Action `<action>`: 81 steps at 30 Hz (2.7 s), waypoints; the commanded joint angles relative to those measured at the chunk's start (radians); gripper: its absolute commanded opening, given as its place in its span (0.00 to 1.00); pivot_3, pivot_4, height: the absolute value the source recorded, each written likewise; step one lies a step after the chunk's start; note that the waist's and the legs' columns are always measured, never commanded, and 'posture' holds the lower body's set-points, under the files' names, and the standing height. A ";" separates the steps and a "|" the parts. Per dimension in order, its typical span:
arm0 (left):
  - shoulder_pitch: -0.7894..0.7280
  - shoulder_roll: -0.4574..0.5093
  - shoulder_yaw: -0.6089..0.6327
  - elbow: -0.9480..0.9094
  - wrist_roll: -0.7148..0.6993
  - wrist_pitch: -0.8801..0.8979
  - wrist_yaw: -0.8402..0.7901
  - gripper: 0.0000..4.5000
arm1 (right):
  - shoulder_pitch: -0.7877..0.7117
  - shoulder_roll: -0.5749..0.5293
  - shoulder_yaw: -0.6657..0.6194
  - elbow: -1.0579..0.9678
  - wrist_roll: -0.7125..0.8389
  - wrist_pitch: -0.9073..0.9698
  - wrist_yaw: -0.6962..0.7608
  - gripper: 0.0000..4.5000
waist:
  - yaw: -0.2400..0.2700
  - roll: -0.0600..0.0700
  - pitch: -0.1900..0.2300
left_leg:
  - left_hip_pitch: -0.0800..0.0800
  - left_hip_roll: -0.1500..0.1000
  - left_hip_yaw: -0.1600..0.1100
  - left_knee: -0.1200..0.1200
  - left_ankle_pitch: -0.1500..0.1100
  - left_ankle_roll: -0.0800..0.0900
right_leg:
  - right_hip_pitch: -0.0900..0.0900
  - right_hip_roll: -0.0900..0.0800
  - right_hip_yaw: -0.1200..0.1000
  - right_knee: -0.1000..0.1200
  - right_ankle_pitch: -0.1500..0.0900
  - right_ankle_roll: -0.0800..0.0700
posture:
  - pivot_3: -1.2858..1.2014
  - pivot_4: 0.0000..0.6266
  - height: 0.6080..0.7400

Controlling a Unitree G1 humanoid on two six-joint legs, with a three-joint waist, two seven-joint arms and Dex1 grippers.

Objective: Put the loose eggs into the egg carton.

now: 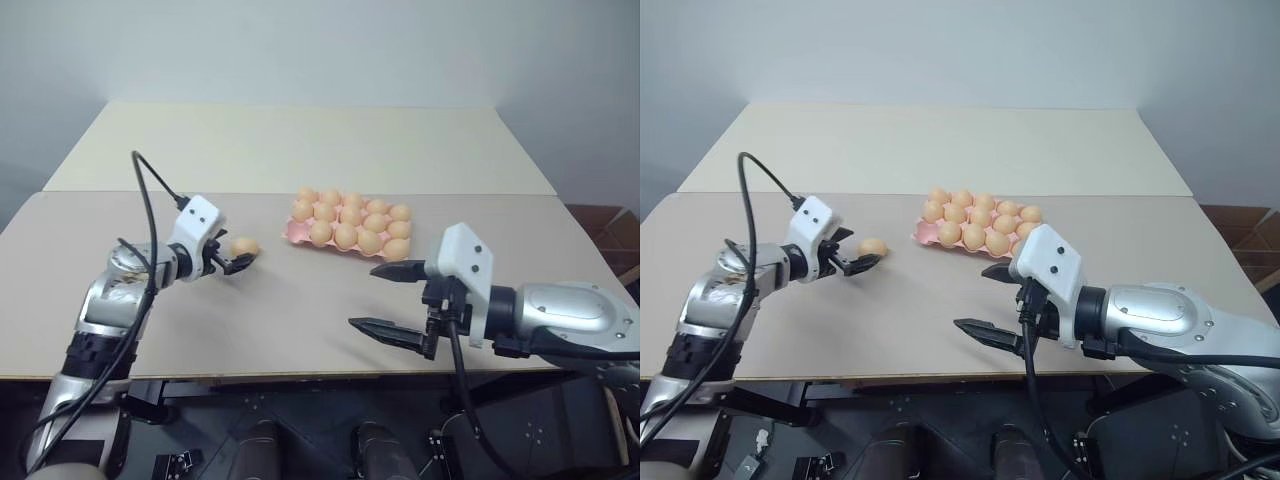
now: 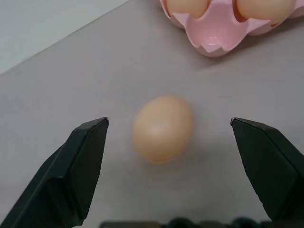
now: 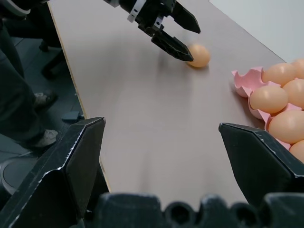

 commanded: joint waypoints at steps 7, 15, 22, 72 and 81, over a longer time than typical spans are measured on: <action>-0.066 -0.019 -0.032 0.097 0.043 -0.075 -0.022 0.99 | 0.019 -0.016 -0.025 -0.022 -0.091 -0.059 0.076 1.00 | -0.005 0.000 0.000 | -0.002 0.000 0.000 0.000 0.000 0.000 | -0.001 0.000 0.000 0.000 0.000 0.000 | 0.52 0.24 1.00; -0.068 -0.036 -0.045 0.148 0.059 -0.088 -0.026 0.99 | -0.004 -0.010 -0.024 -0.007 -0.114 -0.049 0.094 1.00 | -0.004 0.000 0.000 | -0.002 0.000 0.000 0.000 0.000 0.000 | -0.001 0.000 0.000 0.001 0.000 0.000 | 0.52 0.24 1.00; -0.070 -0.049 -0.046 0.163 0.068 -0.092 -0.027 0.99 | -0.022 -0.006 -0.024 -0.001 -0.111 -0.038 0.093 1.00 | -0.004 0.000 0.000 | -0.002 0.000 0.000 0.000 0.000 0.000 | -0.001 0.000 0.000 0.001 0.000 0.000 | 0.52 0.24 1.00; -0.410 -0.338 -0.112 0.615 0.202 -0.438 0.032 0.98 | -0.006 -0.067 -0.138 0.031 -0.041 -0.002 0.038 1.00 | 0.016 0.000 0.000 | -0.003 -0.001 -0.001 0.002 0.000 0.000 | -0.001 0.000 -0.001 0.001 0.000 0.000 | 0.52 0.24 1.00; -0.345 -0.267 -0.054 0.417 0.162 -0.346 -0.013 0.98 | -0.010 -0.049 -0.136 0.033 -0.034 -0.005 0.025 1.00 | 0.007 0.000 0.000 | -0.003 -0.001 -0.001 0.001 0.000 0.000 | -0.001 0.000 -0.001 0.001 0.000 0.000 | 0.52 0.24 1.00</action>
